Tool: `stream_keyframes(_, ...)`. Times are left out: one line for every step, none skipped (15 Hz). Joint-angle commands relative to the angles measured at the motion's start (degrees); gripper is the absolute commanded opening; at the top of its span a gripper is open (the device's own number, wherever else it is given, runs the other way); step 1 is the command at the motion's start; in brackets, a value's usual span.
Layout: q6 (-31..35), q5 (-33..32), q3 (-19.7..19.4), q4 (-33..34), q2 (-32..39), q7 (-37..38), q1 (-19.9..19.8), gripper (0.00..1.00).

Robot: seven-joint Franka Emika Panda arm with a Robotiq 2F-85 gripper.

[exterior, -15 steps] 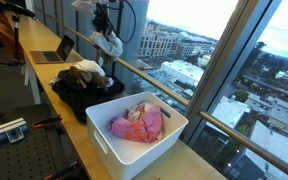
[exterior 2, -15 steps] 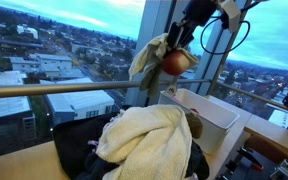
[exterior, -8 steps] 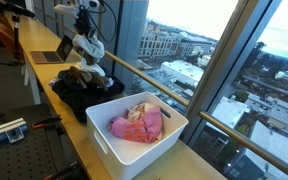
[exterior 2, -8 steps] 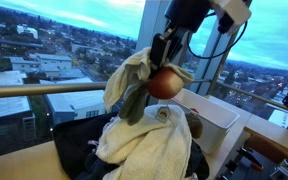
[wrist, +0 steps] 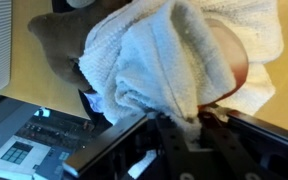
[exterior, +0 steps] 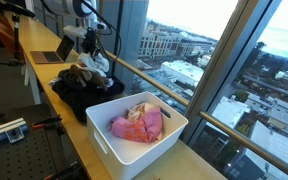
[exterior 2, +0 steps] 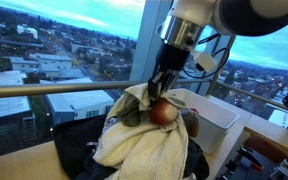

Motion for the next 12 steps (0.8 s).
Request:
stream_keyframes(-1.0, -1.1, -1.5, 2.5, 5.2, 0.4, 0.5, 0.05)
stream_keyframes(-0.9, -1.0, -1.8, 2.4, 6.1, 0.4, 0.6, 0.05)
stream_keyframes(-0.7, -0.9, -2.2, 2.1, 6.9, 0.4, 0.6, 0.05)
stream_keyframes(-0.6, -0.8, -2.5, 1.8, 7.6, 0.4, 0.5, 0.05)
stream_keyframes(-0.5, -0.6, -2.8, 1.5, 8.0, 0.3, 0.4, 0.05)
stream_keyframes(-0.4, -0.5, -3.1, 1.2, 8.4, 0.3, 0.3, 0.05)
stream_keyframes(-0.4, -0.6, -3.4, 1.2, 8.7, 0.3, 0.3, 0.05)
stream_keyframes(-0.4, -0.7, -3.6, 1.1, 8.9, 0.6, 0.5, 0.05)
stream_keyframes(-0.4, -1.0, -3.9, 1.1, 9.0, 1.0, 0.7, 0.44)
stream_keyframes(-0.3, -1.1, -4.0, 1.0, 8.9, 1.2, 0.9, 0.46)
stream_keyframes(-0.4, -1.1, -4.1, 1.1, 8.7, 1.3, 1.0, 0.51)
stream_keyframes(-0.5, -1.0, -4.0, 1.2, 8.5, 1.4, 1.0, 0.58)
